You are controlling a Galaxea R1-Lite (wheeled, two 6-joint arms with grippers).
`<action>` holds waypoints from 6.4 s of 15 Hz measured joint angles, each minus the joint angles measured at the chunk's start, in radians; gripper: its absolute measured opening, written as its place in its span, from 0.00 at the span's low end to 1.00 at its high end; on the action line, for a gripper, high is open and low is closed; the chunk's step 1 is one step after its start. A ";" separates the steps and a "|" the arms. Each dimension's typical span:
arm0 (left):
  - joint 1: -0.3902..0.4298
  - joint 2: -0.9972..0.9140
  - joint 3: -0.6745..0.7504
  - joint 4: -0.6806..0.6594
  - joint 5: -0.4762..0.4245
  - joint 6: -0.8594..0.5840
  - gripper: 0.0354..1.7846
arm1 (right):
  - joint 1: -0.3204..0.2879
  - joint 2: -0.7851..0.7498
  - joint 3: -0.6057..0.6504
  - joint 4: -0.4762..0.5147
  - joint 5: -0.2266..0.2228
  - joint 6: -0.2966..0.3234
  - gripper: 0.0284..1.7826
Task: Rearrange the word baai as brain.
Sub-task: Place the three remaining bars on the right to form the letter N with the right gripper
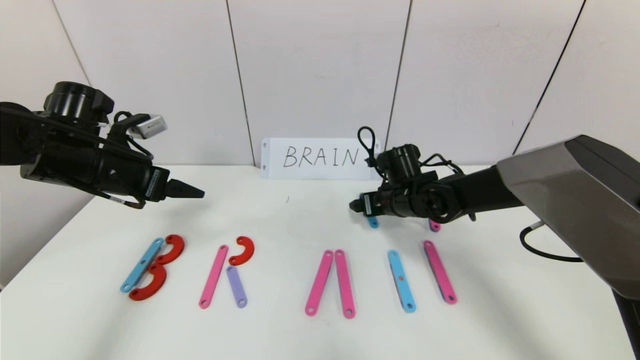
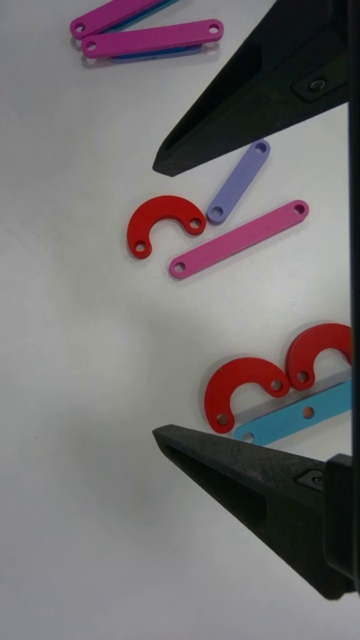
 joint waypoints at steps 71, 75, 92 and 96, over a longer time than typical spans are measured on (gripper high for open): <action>-0.015 0.003 0.001 0.001 0.003 0.001 0.97 | -0.351 -0.568 0.779 -0.024 0.409 -0.427 0.14; -0.016 -0.006 0.004 0.001 0.002 0.001 0.97 | -0.354 -0.537 0.778 -0.025 0.406 -0.427 0.14; -0.016 -0.008 0.002 0.001 0.000 0.000 0.97 | -0.368 -0.453 0.765 -0.099 0.403 -0.415 0.14; -0.016 -0.008 0.002 0.000 0.000 0.000 0.97 | -0.366 -0.447 0.763 -0.099 0.402 -0.414 0.15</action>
